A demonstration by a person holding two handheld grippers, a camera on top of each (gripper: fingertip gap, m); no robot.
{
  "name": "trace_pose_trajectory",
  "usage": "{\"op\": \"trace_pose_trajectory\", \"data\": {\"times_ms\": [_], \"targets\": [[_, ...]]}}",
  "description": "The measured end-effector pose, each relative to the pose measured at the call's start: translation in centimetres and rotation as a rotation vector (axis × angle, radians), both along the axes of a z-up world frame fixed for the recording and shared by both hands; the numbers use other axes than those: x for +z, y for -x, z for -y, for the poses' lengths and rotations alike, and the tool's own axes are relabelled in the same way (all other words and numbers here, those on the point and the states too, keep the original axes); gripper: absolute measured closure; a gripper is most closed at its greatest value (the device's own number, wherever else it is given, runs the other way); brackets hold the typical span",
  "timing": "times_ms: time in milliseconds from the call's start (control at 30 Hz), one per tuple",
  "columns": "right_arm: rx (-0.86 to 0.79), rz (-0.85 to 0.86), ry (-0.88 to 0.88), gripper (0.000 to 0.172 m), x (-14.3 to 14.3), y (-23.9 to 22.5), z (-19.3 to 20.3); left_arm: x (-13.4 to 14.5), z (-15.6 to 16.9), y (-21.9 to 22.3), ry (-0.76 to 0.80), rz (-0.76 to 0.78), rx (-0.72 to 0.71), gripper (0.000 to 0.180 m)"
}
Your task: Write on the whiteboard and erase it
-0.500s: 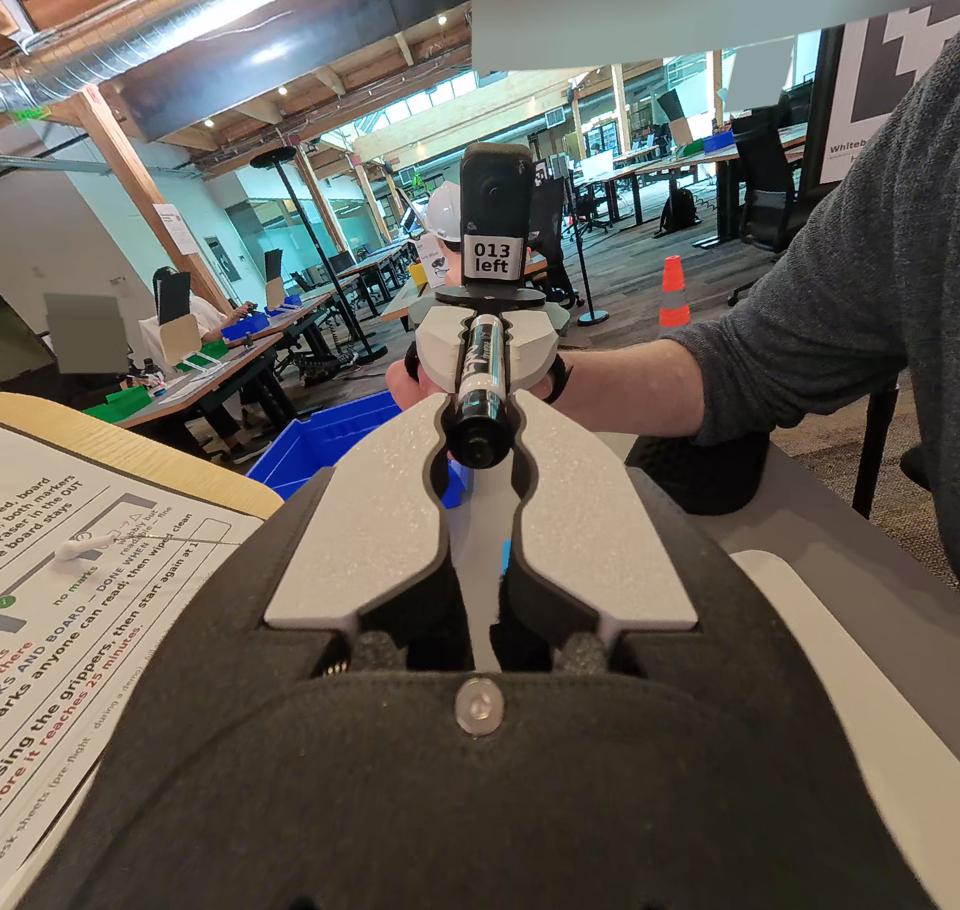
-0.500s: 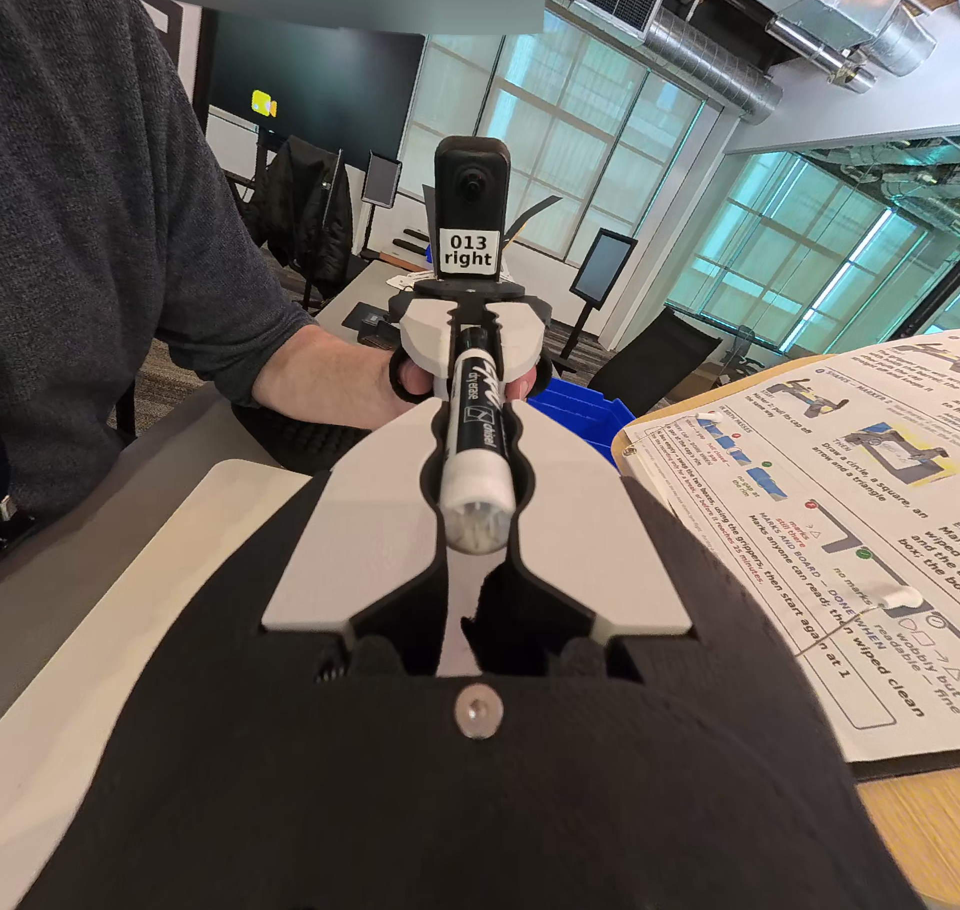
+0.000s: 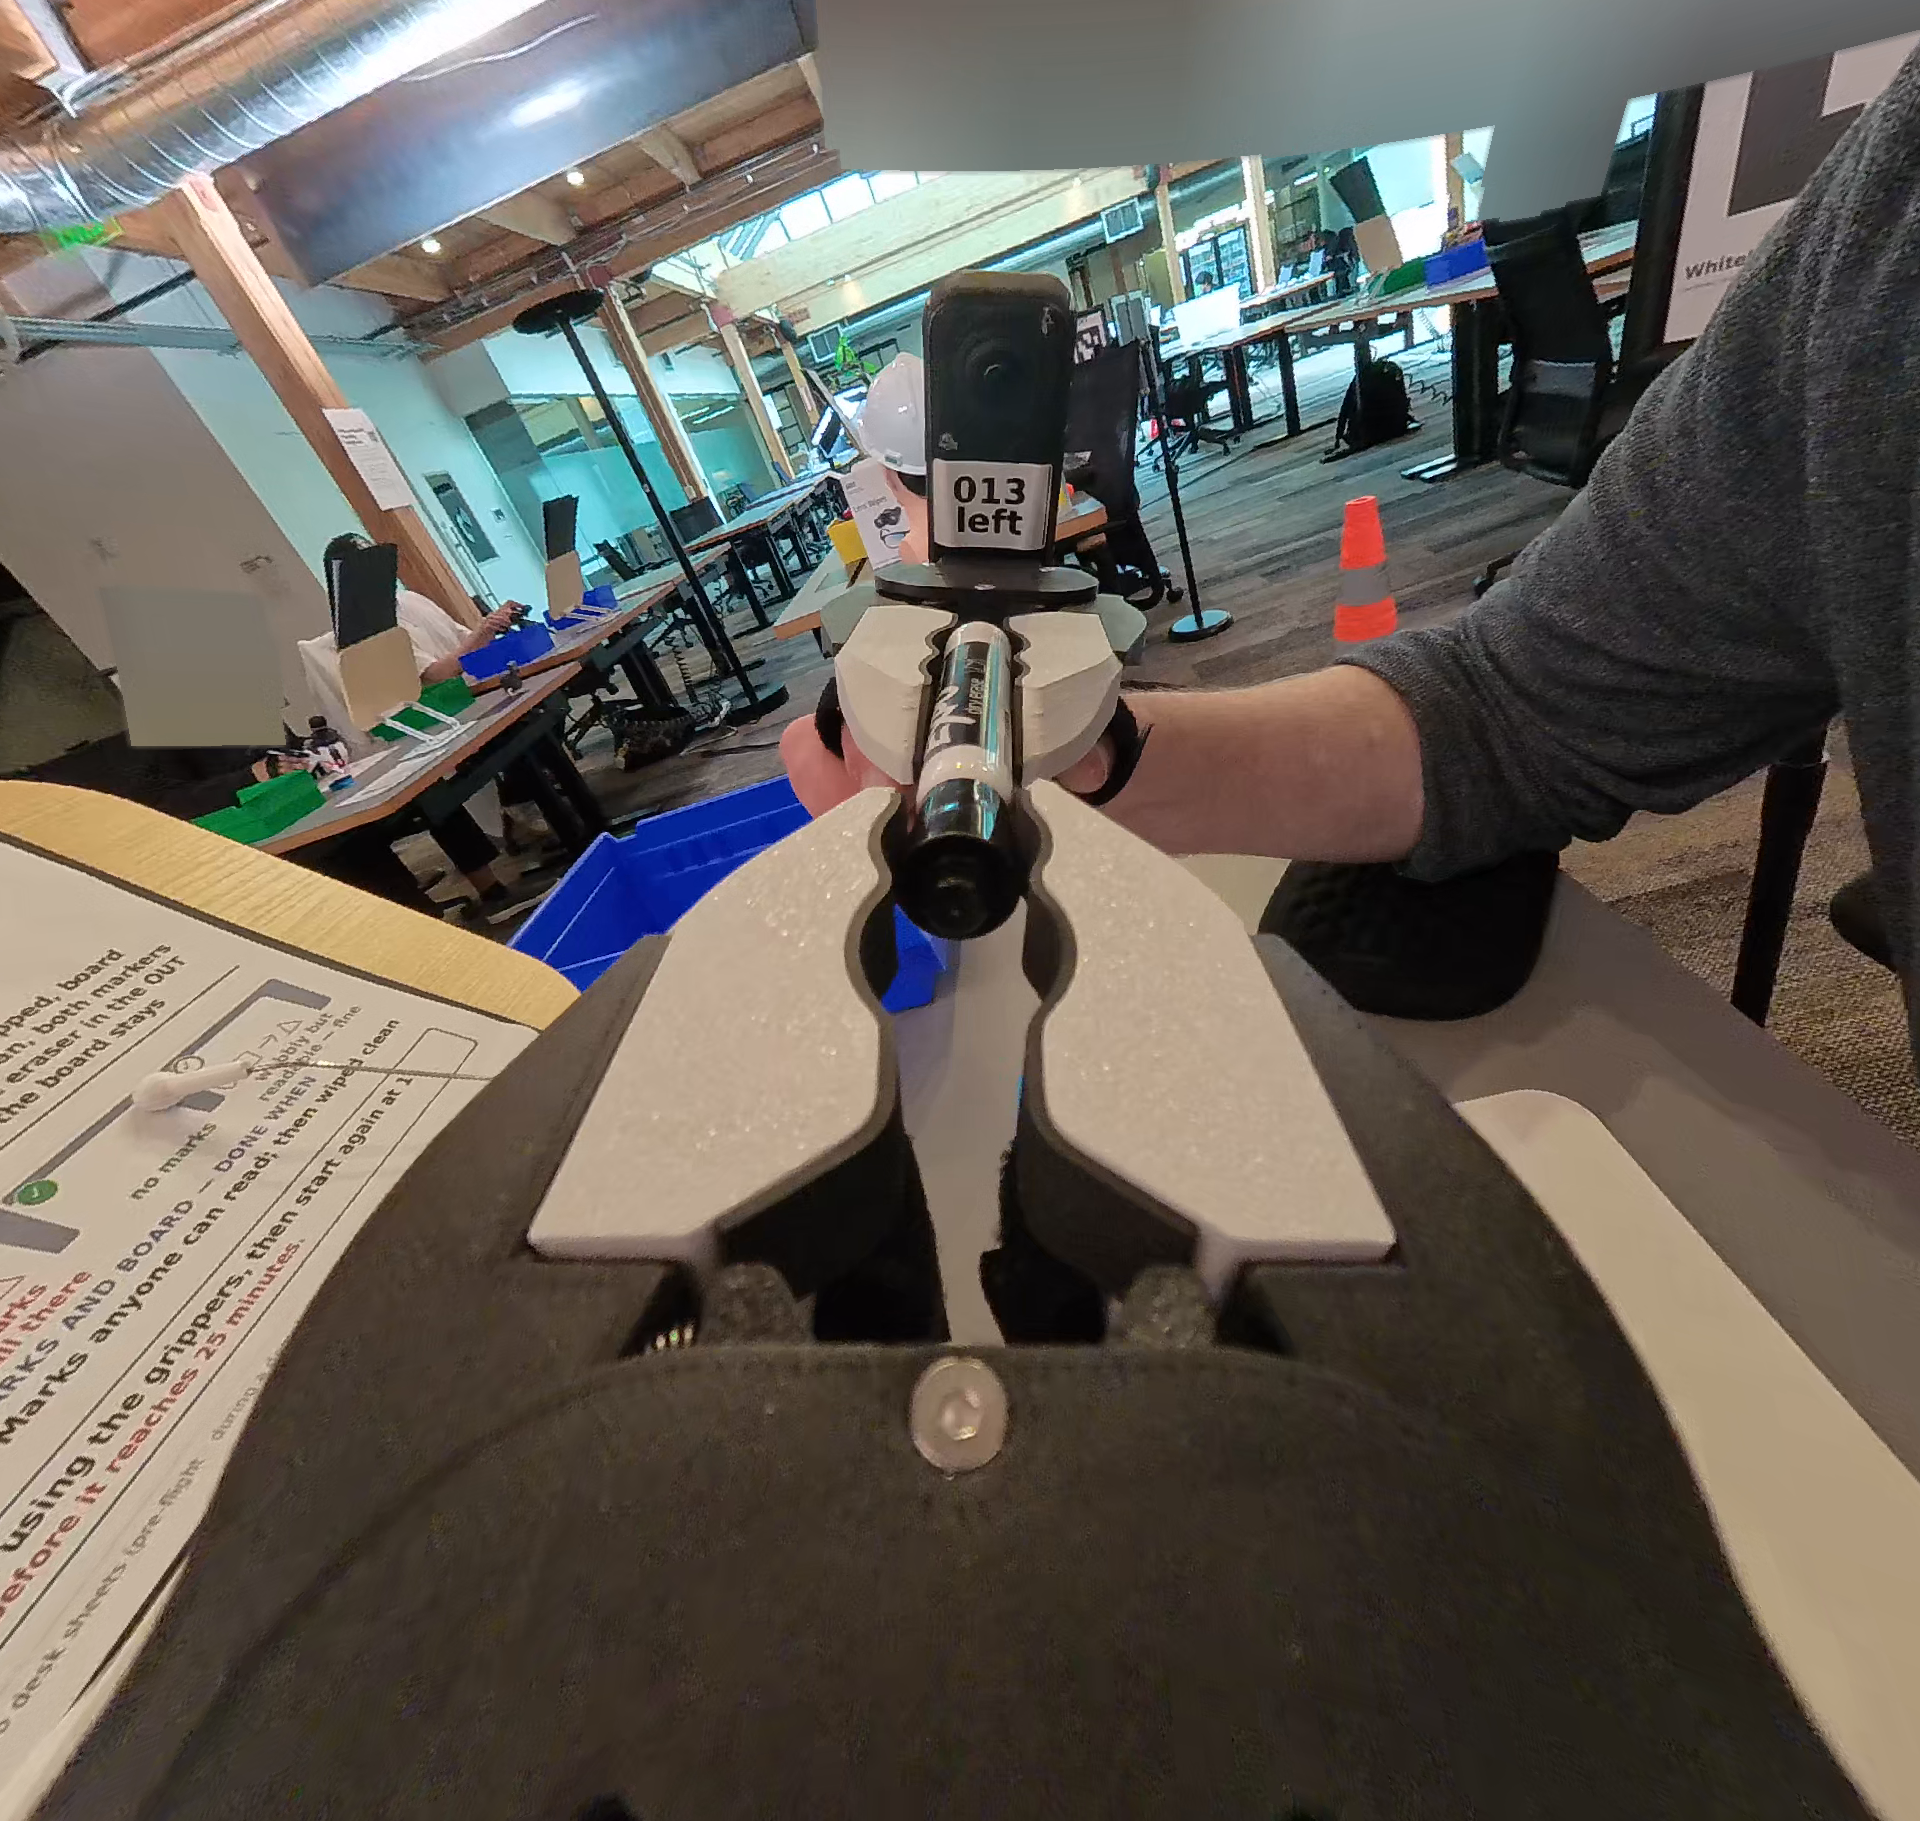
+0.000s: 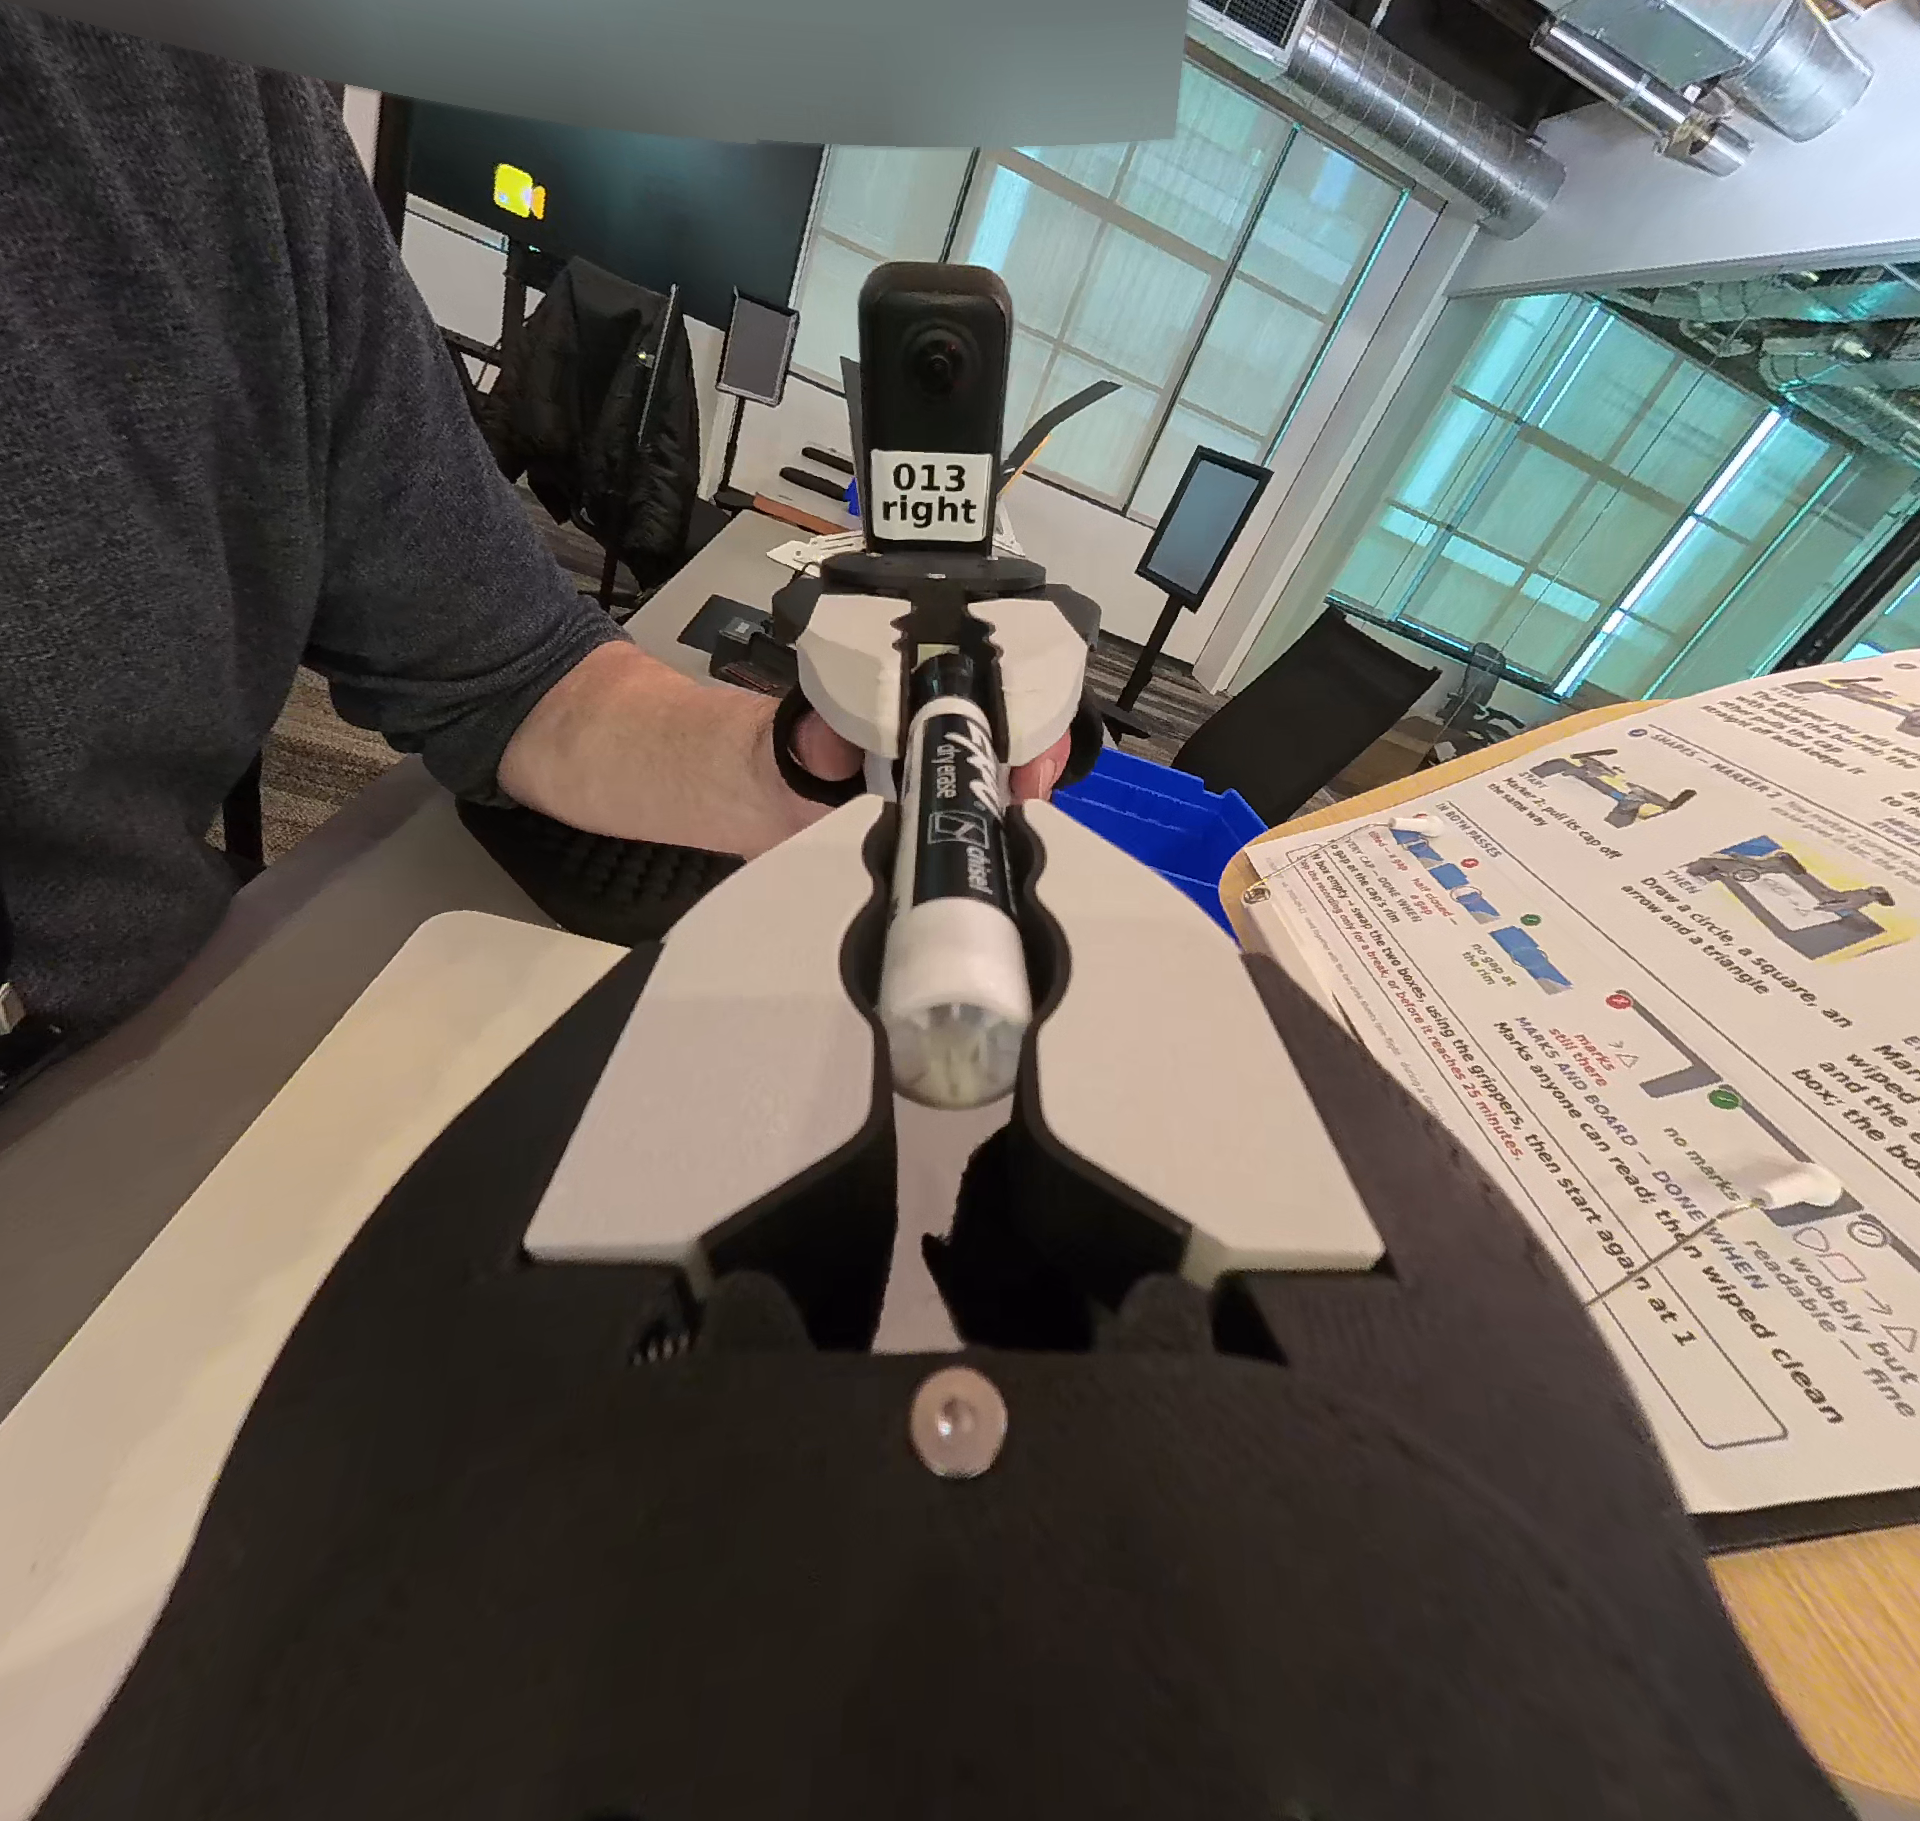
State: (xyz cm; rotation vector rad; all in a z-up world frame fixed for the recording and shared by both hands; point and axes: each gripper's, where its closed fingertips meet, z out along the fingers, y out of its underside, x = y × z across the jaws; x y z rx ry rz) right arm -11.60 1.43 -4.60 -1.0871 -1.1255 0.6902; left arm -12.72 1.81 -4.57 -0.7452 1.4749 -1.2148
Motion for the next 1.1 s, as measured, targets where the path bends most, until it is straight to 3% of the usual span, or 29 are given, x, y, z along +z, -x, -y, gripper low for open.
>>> {"op": "trace_pose_trajectory", "data": {"times_ms": [667,733,800,933,1100], "targets": [[0.074,-0.030,-0.005,0.150,1.3,0.6,1.9,1.8,2.1,1.0,-0.020,0.040,0.017,0.162],[0.077,-0.156,0.014,0.150,2.8,-1.4,1.6,4.9,0.6,3.2,0.127,0.161,0.002,0.161],[0.039,-0.290,0.045,0.151,4.5,-6.8,0.5,6.5,-2.5,5.2,0.041,0.176,0.152,0.161],[-0.050,-0.147,0.023,0.151,2.6,-6.5,-0.8,4.1,-4.3,3.8,0.077,0.099,0.154,0.161],[-0.038,-0.123,0.070,0.151,0.9,-6.3,-1.6,1.3,-6.7,2.9,0.081,0.004,0.176,0.161]]}}
